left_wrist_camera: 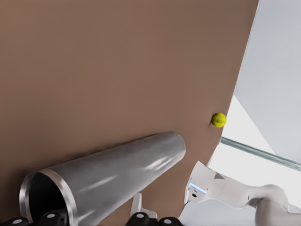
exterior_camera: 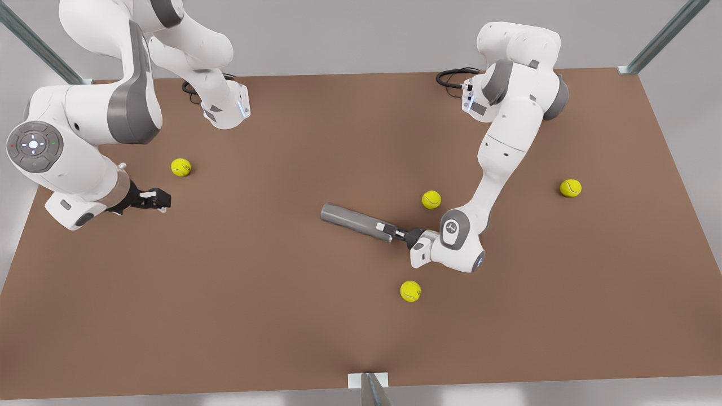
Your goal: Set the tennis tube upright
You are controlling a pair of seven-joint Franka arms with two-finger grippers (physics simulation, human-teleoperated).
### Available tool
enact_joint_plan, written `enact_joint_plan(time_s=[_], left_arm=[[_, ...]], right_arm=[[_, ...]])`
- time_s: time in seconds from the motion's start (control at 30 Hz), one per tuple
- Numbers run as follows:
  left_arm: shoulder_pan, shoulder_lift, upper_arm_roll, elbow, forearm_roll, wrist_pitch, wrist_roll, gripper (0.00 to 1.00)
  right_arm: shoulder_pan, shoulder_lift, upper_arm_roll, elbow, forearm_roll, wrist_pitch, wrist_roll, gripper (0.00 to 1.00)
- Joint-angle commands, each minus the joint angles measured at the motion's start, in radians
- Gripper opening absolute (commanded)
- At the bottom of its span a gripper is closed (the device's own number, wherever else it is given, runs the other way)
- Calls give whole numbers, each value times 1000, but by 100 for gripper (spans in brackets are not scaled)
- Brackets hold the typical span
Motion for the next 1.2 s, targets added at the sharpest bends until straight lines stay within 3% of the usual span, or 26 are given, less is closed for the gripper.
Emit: enact_joint_plan(time_s=[0.0,0.1,0.43,0.77,1.17], left_arm=[[0,1,0,0,0,0,0,50],[0,6,-3,-5,-1,0,0,50],[-2,6,-3,-5,0,-20,-17,34],[0,-17,0,-3,3,-81,-28,33],[5,-58,9,-2,6,-132,-60,21]], right_arm=[[0,0,0,0,0,0,0,100],[0,0,0,0,0,0,0,100],[0,0,0,2,0,0,0,100],[-2,0,-1,0,0,0,0,100],[-2,0,-2,0,0,0,0,100]])
